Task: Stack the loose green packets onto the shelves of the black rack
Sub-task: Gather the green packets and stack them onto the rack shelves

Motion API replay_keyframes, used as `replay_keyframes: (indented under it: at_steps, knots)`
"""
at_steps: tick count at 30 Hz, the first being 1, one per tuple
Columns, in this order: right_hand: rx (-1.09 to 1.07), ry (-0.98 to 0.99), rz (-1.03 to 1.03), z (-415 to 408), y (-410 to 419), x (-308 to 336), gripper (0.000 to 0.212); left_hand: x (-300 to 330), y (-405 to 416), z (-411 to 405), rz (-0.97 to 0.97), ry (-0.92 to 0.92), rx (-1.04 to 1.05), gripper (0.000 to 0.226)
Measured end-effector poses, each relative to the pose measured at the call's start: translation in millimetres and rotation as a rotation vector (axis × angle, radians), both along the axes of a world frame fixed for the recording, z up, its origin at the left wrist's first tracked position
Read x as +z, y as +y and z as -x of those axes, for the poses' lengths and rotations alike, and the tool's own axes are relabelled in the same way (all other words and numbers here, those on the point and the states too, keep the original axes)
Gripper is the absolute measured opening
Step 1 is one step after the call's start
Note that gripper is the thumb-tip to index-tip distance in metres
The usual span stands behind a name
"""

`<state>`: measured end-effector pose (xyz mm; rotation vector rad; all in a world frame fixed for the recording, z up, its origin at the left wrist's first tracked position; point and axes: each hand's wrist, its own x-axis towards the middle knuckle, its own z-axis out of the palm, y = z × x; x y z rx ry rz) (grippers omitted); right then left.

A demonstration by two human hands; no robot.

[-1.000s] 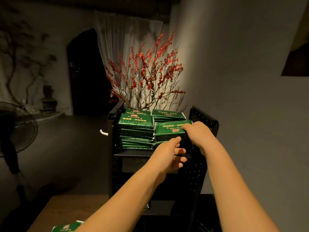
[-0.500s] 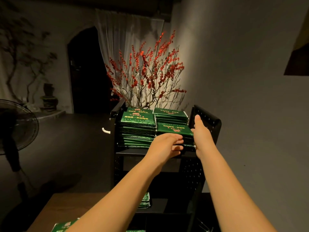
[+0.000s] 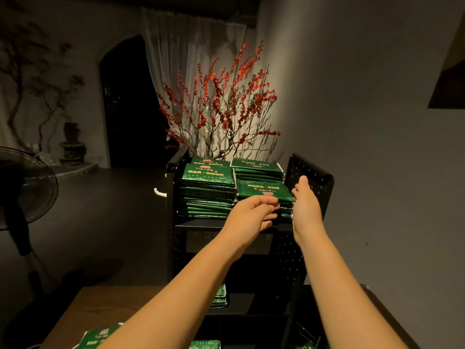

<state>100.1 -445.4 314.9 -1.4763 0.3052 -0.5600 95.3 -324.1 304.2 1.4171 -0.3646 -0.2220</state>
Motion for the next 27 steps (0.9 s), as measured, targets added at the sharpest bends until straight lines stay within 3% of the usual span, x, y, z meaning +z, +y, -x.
replay_keyframes:
  at_steps: [4,12,15,20,27]
  knots:
    - [-0.053,-0.080,0.100,10,3,-17,0.046,-2,1,0,0.004,-0.015,0.000,0.023]
    - [0.031,-0.098,-0.013,10,-2,-21,0.041,-5,-1,-4,0.026,-0.008,-0.002,0.020]
    - [-0.090,-0.157,0.214,27,7,-22,0.042,-6,2,-1,0.069,-0.022,0.007,0.018]
    - [-0.238,-0.534,0.549,53,32,-46,0.015,-22,14,13,0.179,-0.052,0.098,0.020]
    - [0.062,-0.269,0.403,68,83,-113,0.028,-94,50,39,0.087,-0.004,0.180,0.014]
